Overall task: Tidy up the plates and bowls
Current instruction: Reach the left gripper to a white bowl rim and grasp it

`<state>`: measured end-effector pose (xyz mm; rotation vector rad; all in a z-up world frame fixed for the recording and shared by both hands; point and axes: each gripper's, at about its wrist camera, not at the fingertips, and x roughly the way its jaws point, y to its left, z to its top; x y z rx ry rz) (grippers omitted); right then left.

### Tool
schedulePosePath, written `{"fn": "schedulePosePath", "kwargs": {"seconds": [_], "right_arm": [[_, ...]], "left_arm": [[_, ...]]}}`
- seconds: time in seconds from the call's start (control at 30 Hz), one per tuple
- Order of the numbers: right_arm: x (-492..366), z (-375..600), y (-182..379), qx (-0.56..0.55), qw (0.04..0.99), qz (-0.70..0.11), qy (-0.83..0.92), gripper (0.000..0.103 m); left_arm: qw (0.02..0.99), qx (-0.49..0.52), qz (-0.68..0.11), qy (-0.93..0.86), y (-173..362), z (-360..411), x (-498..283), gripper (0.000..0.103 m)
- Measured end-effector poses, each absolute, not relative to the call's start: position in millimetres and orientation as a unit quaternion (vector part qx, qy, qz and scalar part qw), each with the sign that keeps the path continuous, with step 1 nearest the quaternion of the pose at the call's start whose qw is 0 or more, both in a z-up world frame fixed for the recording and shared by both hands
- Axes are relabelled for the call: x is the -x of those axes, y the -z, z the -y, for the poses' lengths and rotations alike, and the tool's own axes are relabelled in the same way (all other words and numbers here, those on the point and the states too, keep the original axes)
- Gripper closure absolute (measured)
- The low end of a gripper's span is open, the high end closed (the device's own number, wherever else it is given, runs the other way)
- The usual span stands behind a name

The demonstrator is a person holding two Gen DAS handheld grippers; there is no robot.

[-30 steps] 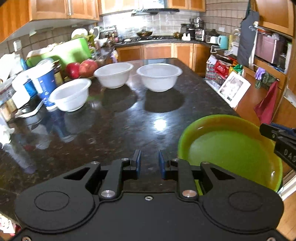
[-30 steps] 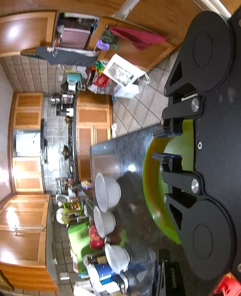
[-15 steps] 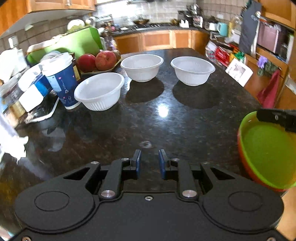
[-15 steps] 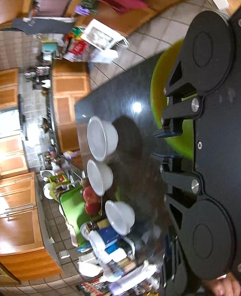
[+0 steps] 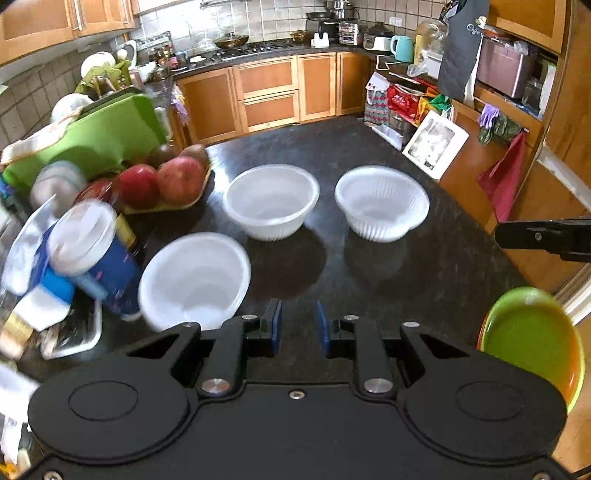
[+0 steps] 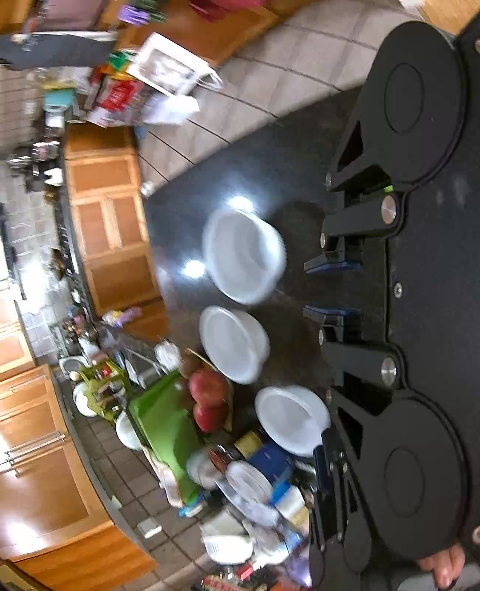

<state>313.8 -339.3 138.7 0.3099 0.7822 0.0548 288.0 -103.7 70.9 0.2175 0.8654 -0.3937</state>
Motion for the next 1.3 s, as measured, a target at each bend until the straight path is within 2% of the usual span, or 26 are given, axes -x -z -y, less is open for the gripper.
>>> {"fn": "schedulePosePath", "kwargs": {"seconds": [0.13,0.53,1.3], "right_arm": [[-346.9,360.3,-134.5,-0.136,0.912,-0.387,-0.022,0.082],[-453.9,406.9,-73.8,-0.113,0.883,-0.452,-0.057,0.084],[-505.8,415.0,-29.6,-0.094,0.865,-0.484,-0.091,0.084]], "left_arm": [[0.881,-0.084,-0.431,0.178,-64.8,130.6,-316.4,0.071],[0.854,-0.044,-0.501,0.135,-20.0,191.5,-386.9,0.071],[0.841,-0.036,-0.526,0.122,1.5,213.3,-430.6,0.071]]}}
